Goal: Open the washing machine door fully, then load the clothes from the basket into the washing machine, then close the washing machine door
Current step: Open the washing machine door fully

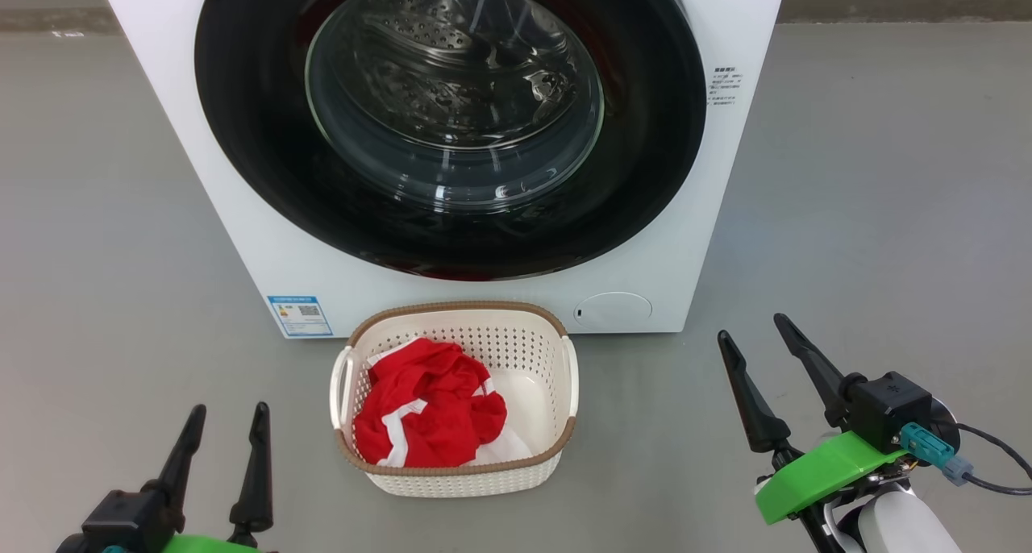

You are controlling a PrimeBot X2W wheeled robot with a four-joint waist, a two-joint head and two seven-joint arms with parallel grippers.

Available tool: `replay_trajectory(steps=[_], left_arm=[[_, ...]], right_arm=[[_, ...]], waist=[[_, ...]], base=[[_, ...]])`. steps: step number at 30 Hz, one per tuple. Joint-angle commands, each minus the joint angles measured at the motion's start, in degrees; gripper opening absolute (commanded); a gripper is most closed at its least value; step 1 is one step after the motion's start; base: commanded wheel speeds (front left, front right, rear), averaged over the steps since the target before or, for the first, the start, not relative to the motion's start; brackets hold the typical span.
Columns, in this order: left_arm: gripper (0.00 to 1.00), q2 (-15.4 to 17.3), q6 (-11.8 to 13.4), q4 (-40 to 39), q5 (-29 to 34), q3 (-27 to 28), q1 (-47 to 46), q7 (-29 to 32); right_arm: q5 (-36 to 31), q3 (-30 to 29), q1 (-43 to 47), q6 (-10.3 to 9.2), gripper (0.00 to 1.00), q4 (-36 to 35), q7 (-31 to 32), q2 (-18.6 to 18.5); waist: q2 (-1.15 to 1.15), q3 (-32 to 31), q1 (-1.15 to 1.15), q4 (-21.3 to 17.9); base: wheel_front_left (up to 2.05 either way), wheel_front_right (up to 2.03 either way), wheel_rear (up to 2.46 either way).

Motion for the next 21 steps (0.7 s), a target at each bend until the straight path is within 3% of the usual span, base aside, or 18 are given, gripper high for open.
replay_trajectory(steps=[1,21], left_arm=[[1.0,1.2,-0.2,-1.2,-0.7,1.9,-2.6,-0.5],[1.0,1.5,-0.2,-1.4,-0.7,2.1,-2.5,-0.5]], right_arm=[[0.1,1.0,-1.7,0.09,1.0,-1.5,-0.7,-0.1],[0.6,0.8,-2.5,0.09,1.0,-1.3,-0.7,-0.5]], waist=[[0.0,0.0,0.0,0.0],[0.0,0.6,0.0,0.1]], base=[[0.0,0.0,0.0],[0.0,0.0,0.0]])
